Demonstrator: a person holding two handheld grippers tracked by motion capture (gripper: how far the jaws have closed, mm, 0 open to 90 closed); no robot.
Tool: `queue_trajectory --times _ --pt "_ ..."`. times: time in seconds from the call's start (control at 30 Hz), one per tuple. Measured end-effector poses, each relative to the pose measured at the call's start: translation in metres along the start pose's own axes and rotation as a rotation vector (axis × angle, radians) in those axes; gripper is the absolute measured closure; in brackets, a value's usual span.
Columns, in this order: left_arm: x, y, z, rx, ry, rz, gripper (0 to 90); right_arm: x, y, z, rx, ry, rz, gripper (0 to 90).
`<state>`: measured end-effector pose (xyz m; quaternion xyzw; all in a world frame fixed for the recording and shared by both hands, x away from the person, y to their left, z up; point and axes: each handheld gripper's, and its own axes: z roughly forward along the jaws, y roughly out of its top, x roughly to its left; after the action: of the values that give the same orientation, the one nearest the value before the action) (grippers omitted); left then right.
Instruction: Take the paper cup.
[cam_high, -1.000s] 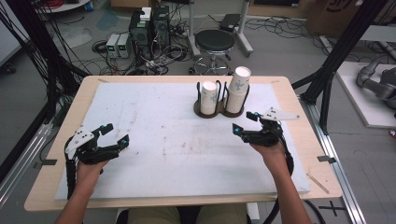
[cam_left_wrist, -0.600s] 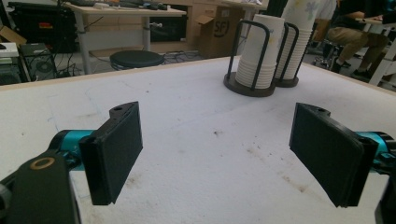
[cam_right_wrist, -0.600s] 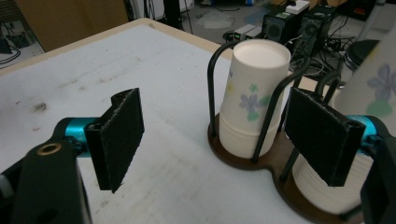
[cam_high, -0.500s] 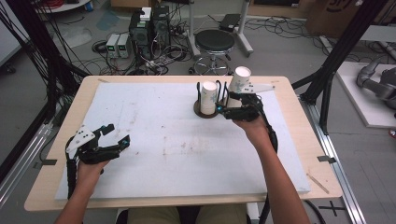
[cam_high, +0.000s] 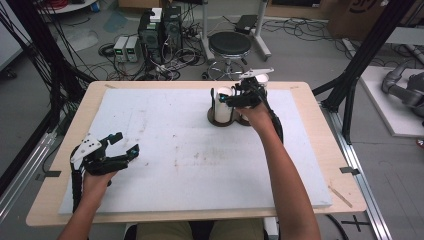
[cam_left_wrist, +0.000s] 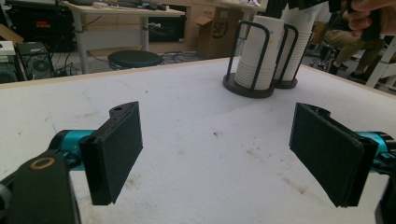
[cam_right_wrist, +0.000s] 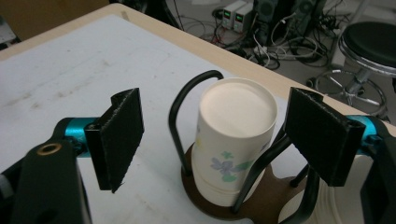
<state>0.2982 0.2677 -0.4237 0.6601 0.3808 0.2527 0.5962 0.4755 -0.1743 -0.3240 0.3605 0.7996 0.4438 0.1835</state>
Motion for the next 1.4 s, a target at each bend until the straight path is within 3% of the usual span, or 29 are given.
queue_trajectory --times 0.43,0.87,1.03,1.23,1.4 --pt "0.002 -0.001 -0.002 -0.004 0.001 -0.01 17.1 -0.003 0.004 0.033 0.065 -0.053 -0.009 20.9" --pt "0.003 -0.001 -0.003 -0.004 0.004 -0.015 17.1 -0.004 0.008 0.046 0.139 -0.078 0.006 27.1" --pt "0.003 -0.001 -0.004 -0.004 0.003 -0.016 17.1 -0.004 0.008 0.047 0.14 -0.085 0.012 35.0" --pt "0.003 -0.001 -0.003 -0.004 0.003 -0.019 17.1 -0.003 0.009 0.045 0.135 -0.094 -0.001 36.5" --pt "0.003 -0.001 -0.003 -0.005 0.001 -0.02 17.1 -0.004 0.012 0.04 0.099 -0.092 0.001 37.3"
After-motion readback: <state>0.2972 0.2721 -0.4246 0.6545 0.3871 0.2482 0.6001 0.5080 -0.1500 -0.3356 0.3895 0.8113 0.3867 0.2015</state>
